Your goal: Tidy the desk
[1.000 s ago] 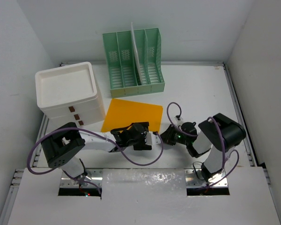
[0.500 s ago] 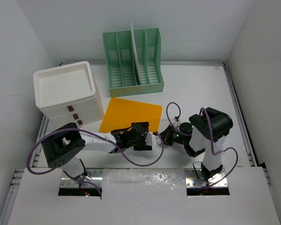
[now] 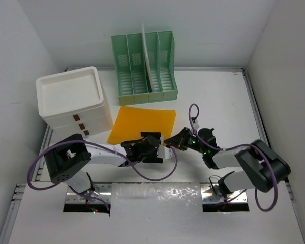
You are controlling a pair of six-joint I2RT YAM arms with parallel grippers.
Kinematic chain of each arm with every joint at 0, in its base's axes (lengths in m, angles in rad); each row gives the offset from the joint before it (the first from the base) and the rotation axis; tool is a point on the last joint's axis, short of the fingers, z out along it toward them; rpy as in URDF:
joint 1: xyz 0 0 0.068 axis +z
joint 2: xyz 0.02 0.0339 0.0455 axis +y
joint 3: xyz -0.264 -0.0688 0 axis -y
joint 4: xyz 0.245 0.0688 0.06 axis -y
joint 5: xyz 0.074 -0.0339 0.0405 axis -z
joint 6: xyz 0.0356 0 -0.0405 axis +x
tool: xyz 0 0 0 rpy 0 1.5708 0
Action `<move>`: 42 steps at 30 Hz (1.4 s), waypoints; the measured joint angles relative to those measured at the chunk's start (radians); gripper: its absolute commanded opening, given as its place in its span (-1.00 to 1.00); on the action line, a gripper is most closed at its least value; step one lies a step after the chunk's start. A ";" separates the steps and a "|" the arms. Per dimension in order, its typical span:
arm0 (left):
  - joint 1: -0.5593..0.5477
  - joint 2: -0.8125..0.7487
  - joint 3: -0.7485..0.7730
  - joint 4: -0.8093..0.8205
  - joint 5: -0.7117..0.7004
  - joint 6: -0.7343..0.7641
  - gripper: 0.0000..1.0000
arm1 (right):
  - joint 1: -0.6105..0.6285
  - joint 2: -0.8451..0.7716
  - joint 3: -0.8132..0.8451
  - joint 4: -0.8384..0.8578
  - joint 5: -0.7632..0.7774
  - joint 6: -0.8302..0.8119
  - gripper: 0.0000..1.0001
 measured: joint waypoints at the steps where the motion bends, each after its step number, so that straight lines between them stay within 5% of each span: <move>1: -0.002 0.005 0.001 0.007 -0.014 0.003 0.99 | 0.004 -0.036 0.018 -0.058 0.008 -0.019 -1.00; 8: -0.005 0.045 0.010 0.067 -0.169 -0.010 0.96 | 0.010 -0.140 0.126 -0.374 0.029 -0.130 -1.00; 11: -0.005 0.045 0.004 0.097 -0.219 -0.028 0.47 | 0.010 -0.141 0.140 -0.432 0.032 -0.148 -1.00; 12: -0.005 0.045 0.002 0.107 -0.230 -0.034 0.12 | 0.010 -0.141 0.144 -0.449 0.033 -0.152 -1.00; 14: -0.005 0.046 -0.004 0.111 -0.234 -0.051 -0.14 | 0.009 -0.146 0.159 -0.473 0.037 -0.158 -1.00; 15: -0.009 0.049 -0.005 0.110 -0.232 -0.051 -0.58 | 0.008 -0.155 0.169 -0.490 0.039 -0.164 -1.00; 17: -0.012 0.052 -0.005 0.105 -0.232 -0.053 -0.98 | 0.009 -0.181 0.193 -0.517 0.052 -0.175 -1.00; 21: -0.016 0.048 0.028 0.069 -0.227 -0.063 -1.00 | 0.008 -0.228 0.216 -0.578 0.080 -0.198 -0.90; 25: -0.015 0.028 0.070 -0.043 -0.180 -0.116 -1.00 | 0.010 -0.274 0.274 -0.766 0.115 -0.265 0.10; 28: -0.002 -0.018 0.135 -0.160 -0.141 -0.174 -1.00 | 0.008 -0.352 0.378 -0.986 0.227 -0.369 0.45; 36: 0.214 -0.161 0.435 -0.396 0.009 -0.431 -1.00 | 0.011 -0.674 0.539 -1.306 0.605 -0.571 0.61; 42: 0.276 -0.311 0.594 -0.465 -0.025 -0.587 -1.00 | 0.014 -0.665 0.492 -1.409 0.719 -0.617 0.62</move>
